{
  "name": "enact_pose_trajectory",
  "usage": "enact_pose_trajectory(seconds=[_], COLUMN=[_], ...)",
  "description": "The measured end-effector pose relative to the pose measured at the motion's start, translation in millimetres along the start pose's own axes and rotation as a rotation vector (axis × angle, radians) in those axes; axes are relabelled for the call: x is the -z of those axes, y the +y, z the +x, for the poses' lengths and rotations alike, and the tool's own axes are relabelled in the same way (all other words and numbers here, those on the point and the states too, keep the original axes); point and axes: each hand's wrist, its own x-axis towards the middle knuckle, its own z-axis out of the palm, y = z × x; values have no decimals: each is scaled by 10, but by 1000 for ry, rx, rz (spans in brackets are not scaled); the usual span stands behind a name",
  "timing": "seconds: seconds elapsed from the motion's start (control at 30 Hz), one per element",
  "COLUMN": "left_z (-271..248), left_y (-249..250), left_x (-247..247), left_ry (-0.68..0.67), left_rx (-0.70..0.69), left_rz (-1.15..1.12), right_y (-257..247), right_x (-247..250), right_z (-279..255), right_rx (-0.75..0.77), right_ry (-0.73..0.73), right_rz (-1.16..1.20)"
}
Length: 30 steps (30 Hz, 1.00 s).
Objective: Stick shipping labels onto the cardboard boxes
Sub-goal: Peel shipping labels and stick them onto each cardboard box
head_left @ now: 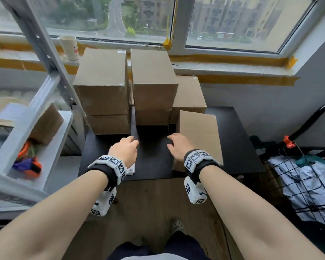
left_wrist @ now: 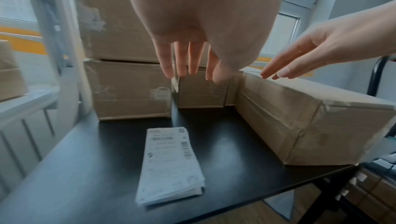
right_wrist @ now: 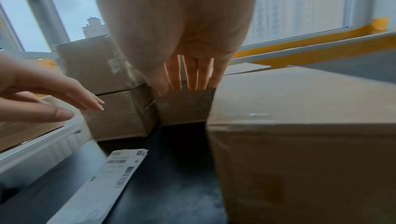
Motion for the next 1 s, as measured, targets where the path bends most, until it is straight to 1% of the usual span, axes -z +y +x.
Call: enact_pose_trajectory(seconds=[0.2,0.4,0.57,0.7,0.77,0.87,1.0], left_z=[-195,-314,-326,-271,-244,-226,-249], left_y=[-512,-856,-995,-1062,-1074,-1073,-1063], left_x=[-180,-418,-655,-888,-1006,-1163,-1271], left_ry=[-49,-125,-196,-214,-212,-194,-192], left_rx=[78,128,74,14,-11,-52,-63], left_rz=[4,-20,-88,-112,-102,-49,5], right_y=[-522,-801,-863,-856,-831,-783,-712], right_x=[-434,-922,-1236,-1443,-1543,-1682,-1778], right_z=[166,330,385,395,396,363,284], right_rx=[97,148,168,254,266,246,240], right_ry=[-92,-208,-279,-278,-288,-287,-259], right_rz=[-29,-34,-46,-77,-79,-42,27])
